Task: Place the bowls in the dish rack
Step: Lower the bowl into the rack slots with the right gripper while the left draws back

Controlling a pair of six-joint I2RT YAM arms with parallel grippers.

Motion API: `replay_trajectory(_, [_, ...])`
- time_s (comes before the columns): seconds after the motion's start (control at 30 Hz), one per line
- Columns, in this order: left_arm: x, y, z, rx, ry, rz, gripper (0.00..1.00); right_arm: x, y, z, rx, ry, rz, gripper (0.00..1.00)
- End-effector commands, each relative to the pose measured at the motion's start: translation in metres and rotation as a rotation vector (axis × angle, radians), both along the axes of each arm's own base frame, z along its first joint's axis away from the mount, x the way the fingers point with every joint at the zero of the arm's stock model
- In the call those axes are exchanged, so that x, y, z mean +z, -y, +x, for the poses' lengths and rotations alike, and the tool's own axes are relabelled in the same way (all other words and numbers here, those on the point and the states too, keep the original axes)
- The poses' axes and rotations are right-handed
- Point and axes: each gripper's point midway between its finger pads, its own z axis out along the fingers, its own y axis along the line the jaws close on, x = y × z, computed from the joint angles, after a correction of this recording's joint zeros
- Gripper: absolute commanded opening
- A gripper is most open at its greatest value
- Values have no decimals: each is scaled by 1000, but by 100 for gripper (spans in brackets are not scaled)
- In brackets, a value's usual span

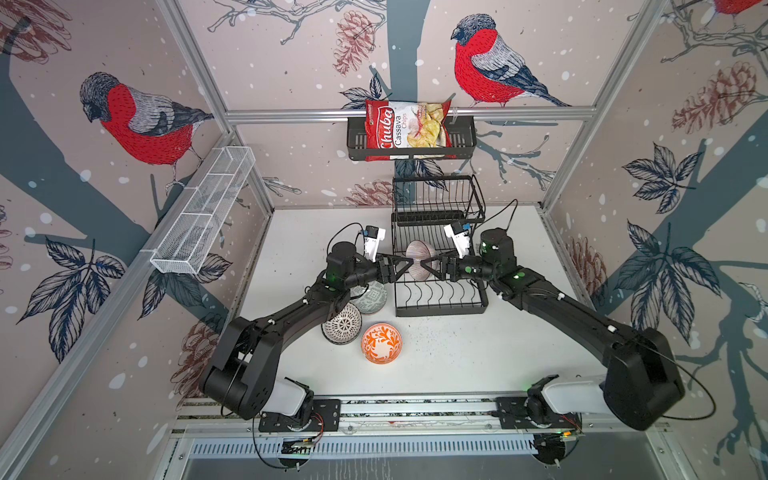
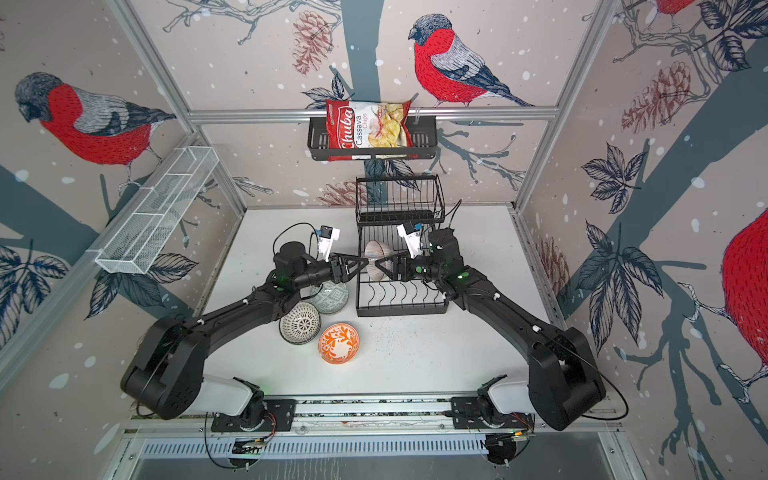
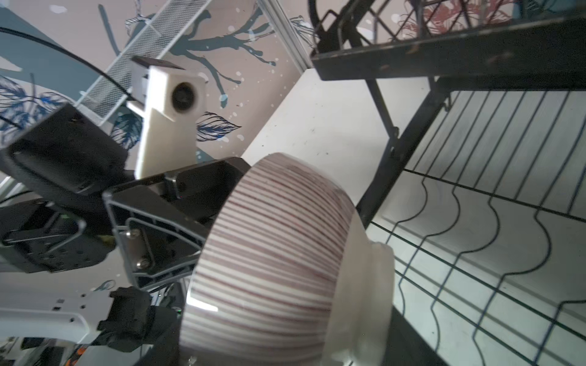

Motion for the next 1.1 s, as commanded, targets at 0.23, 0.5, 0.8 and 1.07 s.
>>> replay_trajectory(0.23, [-18,-29,7,165,10,162,75,-34,20,37,-154,93,-230,54])
replay_trajectory(0.5, [-20,-36,5,194,10,178,74,-53,31,60,-248,169,-451,54])
replay_trajectory(0.8, [-16,-43,2,220,44,180,75,-69,41,80,-365,270,-659,54])
replay_trajectory(1.07, [-16,-46,1,236,47,182,75,-68,43,95,-436,402,-837,54])
